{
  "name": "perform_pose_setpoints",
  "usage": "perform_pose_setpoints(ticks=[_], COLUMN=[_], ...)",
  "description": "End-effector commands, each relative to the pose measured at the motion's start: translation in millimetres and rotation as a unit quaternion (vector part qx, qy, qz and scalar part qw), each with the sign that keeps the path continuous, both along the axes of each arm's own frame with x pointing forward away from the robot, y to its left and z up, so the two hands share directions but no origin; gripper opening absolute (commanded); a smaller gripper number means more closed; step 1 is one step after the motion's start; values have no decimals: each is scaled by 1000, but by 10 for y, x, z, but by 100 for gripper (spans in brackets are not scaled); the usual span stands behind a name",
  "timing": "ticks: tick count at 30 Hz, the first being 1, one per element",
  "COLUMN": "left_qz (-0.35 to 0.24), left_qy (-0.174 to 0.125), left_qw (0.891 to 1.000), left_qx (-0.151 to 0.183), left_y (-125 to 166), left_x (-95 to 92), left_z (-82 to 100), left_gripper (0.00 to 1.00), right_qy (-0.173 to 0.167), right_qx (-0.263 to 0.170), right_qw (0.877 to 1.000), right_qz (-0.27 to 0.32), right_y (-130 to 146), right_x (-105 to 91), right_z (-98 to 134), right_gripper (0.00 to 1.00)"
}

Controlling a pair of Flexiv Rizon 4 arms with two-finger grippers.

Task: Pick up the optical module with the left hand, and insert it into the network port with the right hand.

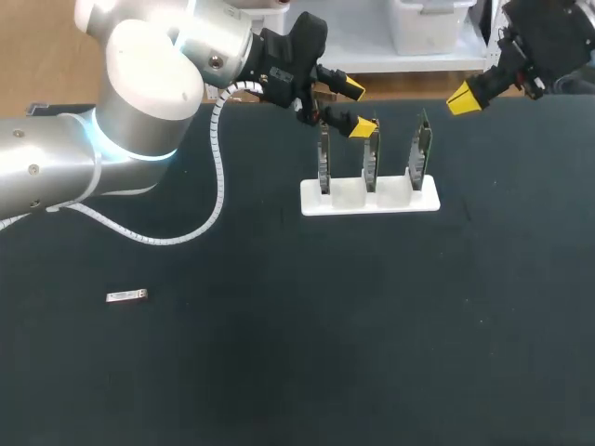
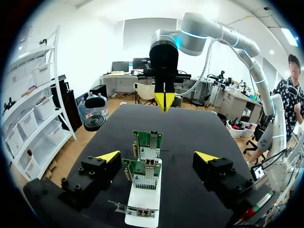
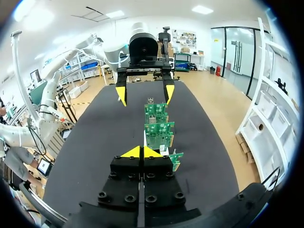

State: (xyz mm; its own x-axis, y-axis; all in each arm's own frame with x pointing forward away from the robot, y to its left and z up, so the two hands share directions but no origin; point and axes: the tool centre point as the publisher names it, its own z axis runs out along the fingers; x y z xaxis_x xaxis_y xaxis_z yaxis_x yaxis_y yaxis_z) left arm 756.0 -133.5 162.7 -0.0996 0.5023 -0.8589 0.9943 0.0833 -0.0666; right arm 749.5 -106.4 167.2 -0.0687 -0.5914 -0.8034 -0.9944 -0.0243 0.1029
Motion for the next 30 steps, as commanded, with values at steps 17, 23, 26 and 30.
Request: perform_pose_setpoints(ticks=[17, 23, 26, 30], left_qz=[1, 1, 1, 1], left_qy=[-1, -1, -1, -1], left_qw=[1000, 1000, 1000, 1000], left_qx=[-1, -1, -1, -1], left_y=[3, 3, 3, 3], left_x=[-9, -9, -9, -9], left_z=[-5, -5, -5, -5], left_gripper=[100, 100, 100, 100], right_qy=[4, 7, 8, 6], right_qx=[1, 4, 5, 5], right_qw=[1000, 1000, 1000, 1000], right_qz=[7, 5, 5, 3], right_y=[-27, -39, -41, -43], right_x=[-25, -18, -18, -16], right_z=[-34, -56, -67, -68], right_gripper=[0, 0, 0, 0])
